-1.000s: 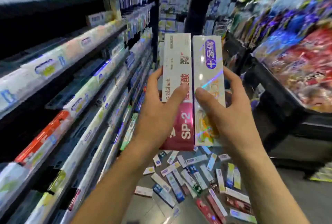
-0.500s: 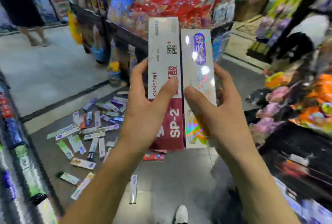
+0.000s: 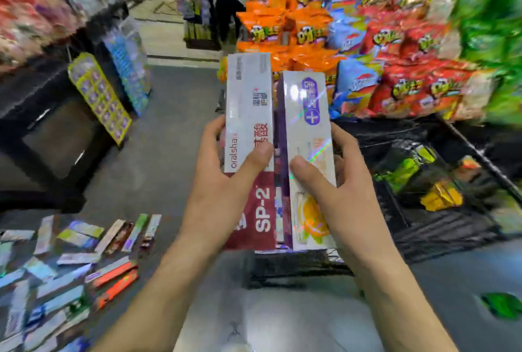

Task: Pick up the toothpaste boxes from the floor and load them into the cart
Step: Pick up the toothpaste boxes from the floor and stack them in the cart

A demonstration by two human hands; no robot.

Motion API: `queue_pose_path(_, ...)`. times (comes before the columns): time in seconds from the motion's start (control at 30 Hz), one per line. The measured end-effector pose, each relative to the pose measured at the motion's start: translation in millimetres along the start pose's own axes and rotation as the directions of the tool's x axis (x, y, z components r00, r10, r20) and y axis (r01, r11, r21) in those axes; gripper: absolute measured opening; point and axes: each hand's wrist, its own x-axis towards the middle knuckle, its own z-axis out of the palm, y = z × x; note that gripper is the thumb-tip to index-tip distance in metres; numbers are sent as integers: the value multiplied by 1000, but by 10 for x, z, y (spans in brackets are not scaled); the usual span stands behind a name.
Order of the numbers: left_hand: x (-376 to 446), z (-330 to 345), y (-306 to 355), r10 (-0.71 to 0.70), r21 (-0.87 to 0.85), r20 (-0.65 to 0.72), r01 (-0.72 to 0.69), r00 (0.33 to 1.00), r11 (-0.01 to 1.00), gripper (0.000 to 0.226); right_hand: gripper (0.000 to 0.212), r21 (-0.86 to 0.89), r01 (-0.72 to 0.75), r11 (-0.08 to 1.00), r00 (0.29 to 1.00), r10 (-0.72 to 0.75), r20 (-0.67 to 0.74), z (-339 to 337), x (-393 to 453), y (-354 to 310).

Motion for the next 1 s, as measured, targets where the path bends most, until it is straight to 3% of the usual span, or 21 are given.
queue_pose_path(0.2, 144, 1292, -409, -81, 0, 161, 82, 984, 997, 68, 53, 24, -116, 993, 992, 118, -54, -1411, 264, 269)
queue_pose_path(0.43, 420, 2128, -895, -178, 52, 217, 171, 960, 984, 80, 56, 84, -218, 972, 959, 229, -169, -2427, 530, 689)
queue_pose_path(0.6, 681, 2416, -1287, -254, 100, 230, 236, 940, 966, 63, 62, 110, -272, 956, 924, 291, -250, -2847, 784, 1020)
queue_pose_path(0.8, 1109, 2562, -1778, -331, 140, 240, 305, 912, 942, 69, 79, 7, -331, 943, 900, 318, -297, -3127, 1256, 1394)
queue_pose_path(1.0, 1559, 2651, -2198, -387, 177, 216, 354, 897, 918, 76, 75, -73, -375, 924, 899, 343, -272, -3182, 1843, 1743)
